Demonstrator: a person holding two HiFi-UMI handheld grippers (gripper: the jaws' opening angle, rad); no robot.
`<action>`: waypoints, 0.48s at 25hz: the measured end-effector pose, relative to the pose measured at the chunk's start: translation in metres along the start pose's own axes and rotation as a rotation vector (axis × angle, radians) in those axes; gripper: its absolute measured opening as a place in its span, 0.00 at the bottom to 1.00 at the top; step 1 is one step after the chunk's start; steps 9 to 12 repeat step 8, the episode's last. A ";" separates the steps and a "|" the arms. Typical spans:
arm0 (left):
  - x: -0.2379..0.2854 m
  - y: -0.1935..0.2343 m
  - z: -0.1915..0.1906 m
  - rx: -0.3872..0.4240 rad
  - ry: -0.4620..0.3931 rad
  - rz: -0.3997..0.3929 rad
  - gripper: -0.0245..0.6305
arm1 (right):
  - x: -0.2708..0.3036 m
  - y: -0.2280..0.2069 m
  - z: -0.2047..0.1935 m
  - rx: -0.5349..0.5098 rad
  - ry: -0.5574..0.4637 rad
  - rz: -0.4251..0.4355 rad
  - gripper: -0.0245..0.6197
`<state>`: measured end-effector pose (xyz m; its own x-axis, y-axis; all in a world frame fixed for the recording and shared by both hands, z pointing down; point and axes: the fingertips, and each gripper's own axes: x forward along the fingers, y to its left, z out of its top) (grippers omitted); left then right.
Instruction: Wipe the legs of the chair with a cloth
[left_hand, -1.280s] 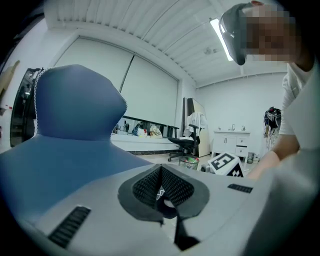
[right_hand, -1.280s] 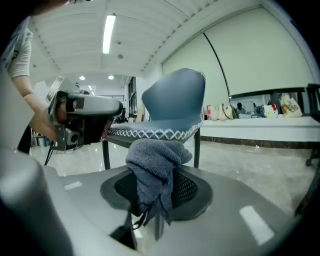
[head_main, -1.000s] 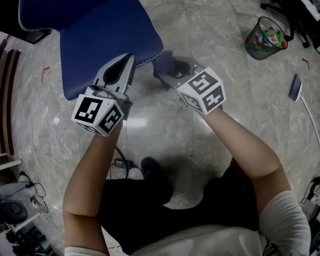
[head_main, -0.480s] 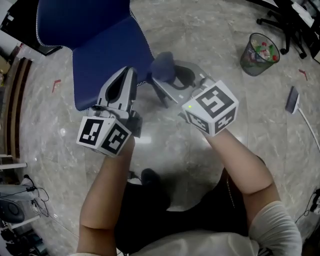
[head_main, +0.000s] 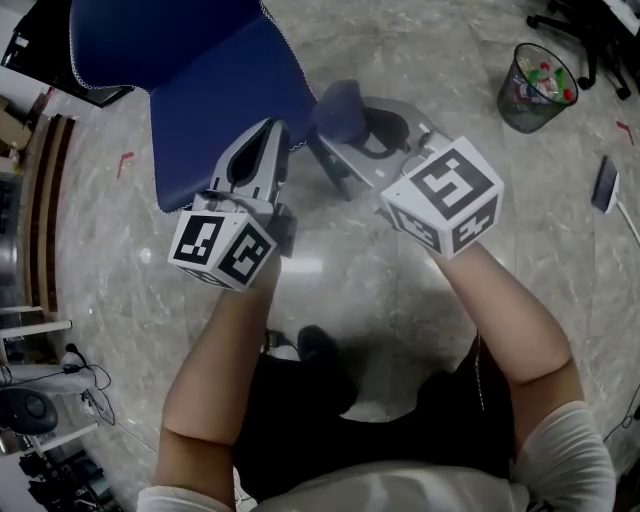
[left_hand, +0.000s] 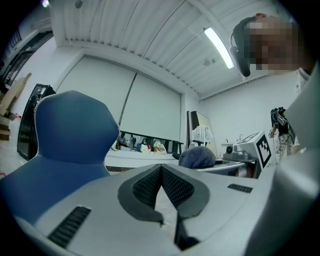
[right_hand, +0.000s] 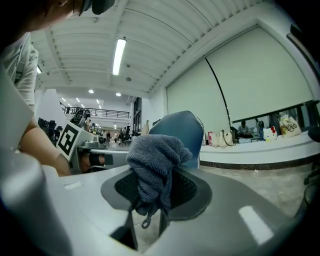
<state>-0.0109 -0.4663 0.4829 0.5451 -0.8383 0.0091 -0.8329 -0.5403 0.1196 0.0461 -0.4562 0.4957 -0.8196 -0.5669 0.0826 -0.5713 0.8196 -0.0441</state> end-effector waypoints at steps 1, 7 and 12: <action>0.003 -0.003 -0.002 0.005 0.011 -0.009 0.05 | -0.002 -0.001 -0.002 0.001 0.002 -0.002 0.24; 0.011 -0.006 -0.012 0.007 0.028 -0.053 0.05 | -0.001 -0.011 -0.004 0.002 -0.007 -0.019 0.24; 0.011 -0.006 -0.016 0.003 0.031 -0.057 0.05 | 0.000 -0.012 -0.006 0.006 -0.008 -0.018 0.24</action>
